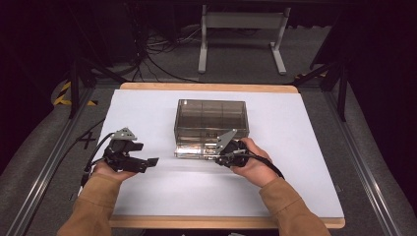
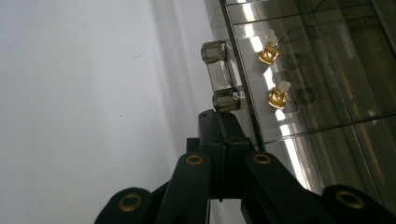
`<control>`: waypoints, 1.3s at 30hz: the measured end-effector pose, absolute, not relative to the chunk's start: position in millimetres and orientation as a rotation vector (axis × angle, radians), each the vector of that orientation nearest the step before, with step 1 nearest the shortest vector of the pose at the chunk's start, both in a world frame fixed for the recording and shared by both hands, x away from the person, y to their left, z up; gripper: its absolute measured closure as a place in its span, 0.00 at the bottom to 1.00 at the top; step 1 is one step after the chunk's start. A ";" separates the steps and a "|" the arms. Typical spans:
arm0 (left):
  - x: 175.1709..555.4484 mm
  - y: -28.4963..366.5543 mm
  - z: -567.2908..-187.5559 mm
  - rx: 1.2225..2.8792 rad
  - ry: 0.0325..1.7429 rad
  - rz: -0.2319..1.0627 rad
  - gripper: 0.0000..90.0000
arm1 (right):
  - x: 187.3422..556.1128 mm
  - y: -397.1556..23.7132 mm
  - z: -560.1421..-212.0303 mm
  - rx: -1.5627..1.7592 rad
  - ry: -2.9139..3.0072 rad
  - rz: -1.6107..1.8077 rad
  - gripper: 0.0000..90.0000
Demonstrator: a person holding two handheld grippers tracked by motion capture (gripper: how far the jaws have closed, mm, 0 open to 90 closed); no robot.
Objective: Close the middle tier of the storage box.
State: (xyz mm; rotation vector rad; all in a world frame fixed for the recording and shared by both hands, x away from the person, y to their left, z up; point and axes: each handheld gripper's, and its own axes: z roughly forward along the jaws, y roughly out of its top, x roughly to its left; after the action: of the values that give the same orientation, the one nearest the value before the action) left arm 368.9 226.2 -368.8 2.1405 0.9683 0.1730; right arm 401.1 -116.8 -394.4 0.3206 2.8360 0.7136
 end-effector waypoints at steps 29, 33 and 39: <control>367.4 227.9 -369.0 2.134 0.971 0.175 0.20 | 417.1 -122.1 -393.5 0.414 2.735 0.771 1.00; 365.9 229.2 -369.1 2.132 0.967 0.176 0.20 | 420.2 -122.3 -394.1 0.427 2.719 0.775 1.00; 364.6 231.9 -369.2 2.132 0.970 0.184 0.20 | 424.1 -122.9 -394.4 0.448 2.699 0.774 1.00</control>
State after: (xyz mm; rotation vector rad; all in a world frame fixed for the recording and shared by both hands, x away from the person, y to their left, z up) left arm 364.6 231.9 -369.2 2.1315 0.9699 0.1835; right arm 424.1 -122.9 -394.4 0.4484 2.6986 0.7742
